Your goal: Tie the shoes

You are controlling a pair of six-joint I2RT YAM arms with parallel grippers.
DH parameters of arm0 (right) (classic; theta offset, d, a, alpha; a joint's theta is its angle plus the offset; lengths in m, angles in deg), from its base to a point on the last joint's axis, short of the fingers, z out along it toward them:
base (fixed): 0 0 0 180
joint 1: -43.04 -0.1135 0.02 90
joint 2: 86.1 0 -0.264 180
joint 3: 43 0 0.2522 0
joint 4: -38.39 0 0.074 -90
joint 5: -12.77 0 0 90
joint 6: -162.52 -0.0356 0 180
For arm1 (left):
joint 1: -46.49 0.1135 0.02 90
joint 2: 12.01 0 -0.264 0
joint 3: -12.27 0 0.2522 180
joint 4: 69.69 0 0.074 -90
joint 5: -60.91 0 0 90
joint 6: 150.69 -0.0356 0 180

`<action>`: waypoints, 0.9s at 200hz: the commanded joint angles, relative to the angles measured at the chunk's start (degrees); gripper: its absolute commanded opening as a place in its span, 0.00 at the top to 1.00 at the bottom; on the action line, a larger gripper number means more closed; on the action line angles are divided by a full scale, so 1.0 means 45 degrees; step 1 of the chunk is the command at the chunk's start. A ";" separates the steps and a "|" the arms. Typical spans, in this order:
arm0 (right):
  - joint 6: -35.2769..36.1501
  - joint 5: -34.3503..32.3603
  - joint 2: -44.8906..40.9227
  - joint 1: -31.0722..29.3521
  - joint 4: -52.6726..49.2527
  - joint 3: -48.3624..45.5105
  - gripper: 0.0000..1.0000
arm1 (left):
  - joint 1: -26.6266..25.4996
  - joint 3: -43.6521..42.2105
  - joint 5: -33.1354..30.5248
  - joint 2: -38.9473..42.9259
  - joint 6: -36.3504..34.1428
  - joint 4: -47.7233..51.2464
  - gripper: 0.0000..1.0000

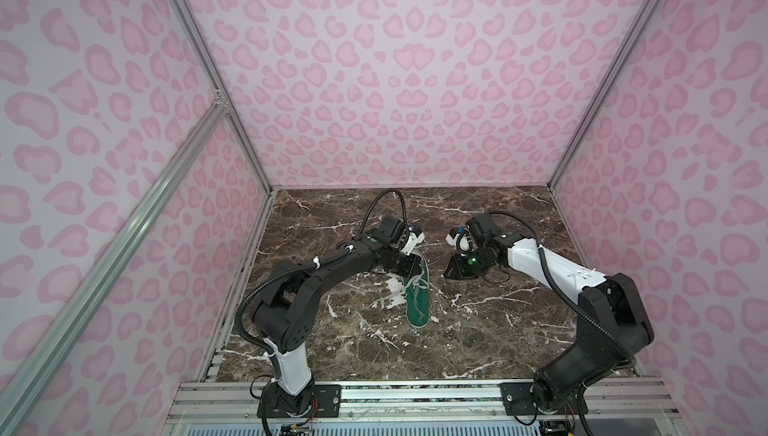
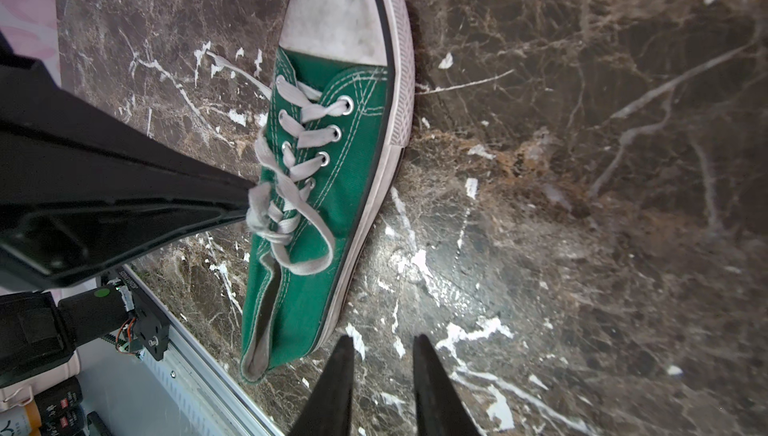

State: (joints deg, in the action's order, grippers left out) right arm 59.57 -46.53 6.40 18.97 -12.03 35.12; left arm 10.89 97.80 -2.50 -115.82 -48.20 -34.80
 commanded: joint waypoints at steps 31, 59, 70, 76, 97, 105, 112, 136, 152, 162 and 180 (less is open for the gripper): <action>-0.0955 0.1170 0.0022 0.0038 0.1698 -0.0462 0.72 | -0.0031 0.0626 -0.0896 -0.0603 0.0920 -0.0163 0.97; -0.1720 0.1661 0.0141 0.0017 0.3008 -0.0836 0.72 | -0.0020 0.0844 -0.0869 -0.1068 0.0997 -0.0158 0.97; -0.1898 0.1750 0.0276 0.0018 0.3268 -0.0863 0.72 | -0.0021 0.0879 -0.0879 -0.1209 0.1047 -0.0230 0.97; -0.1987 0.1789 0.0333 0.0017 0.3401 -0.0875 0.72 | -0.0020 0.0884 -0.0845 -0.1256 0.1062 -0.0339 0.97; -0.2178 0.1909 0.0485 0.0018 0.3737 -0.0917 0.72 | -0.0020 0.0978 -0.0772 -0.1468 0.1159 -0.0553 0.96; -0.2200 0.1947 0.0532 0.0018 0.3788 -0.0928 0.72 | -0.0020 0.1032 -0.0772 -0.1530 0.1172 -0.0560 0.96; -0.2219 0.1977 0.0558 0.0003 0.3813 -0.0928 0.72 | -0.0020 0.1077 -0.0738 -0.1606 0.1173 -0.0590 0.95; -0.2224 0.2006 0.0680 -0.0036 0.3887 -0.1035 0.72 | -0.0020 0.1102 -0.0714 -0.1828 0.1136 -0.0419 0.89; -0.2235 0.2028 0.0722 -0.0045 0.3919 -0.1116 0.72 | -0.0020 0.1102 -0.0760 -0.1786 0.1117 -0.0311 0.85; -0.2258 0.2011 0.0720 -0.0041 0.3949 -0.1174 0.72 | -0.0020 0.1103 -0.0866 -0.1697 0.1093 -0.0209 0.84; -0.2298 0.2055 0.0748 -0.0059 0.4060 -0.1232 0.72 | -0.0017 0.1093 -0.1020 -0.1383 0.1048 -0.0109 0.76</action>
State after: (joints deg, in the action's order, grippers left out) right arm 49.61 -38.01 9.20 18.79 4.29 30.07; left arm 10.76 102.12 -6.30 -123.76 -42.82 -36.09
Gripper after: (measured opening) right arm 0.279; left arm 0.190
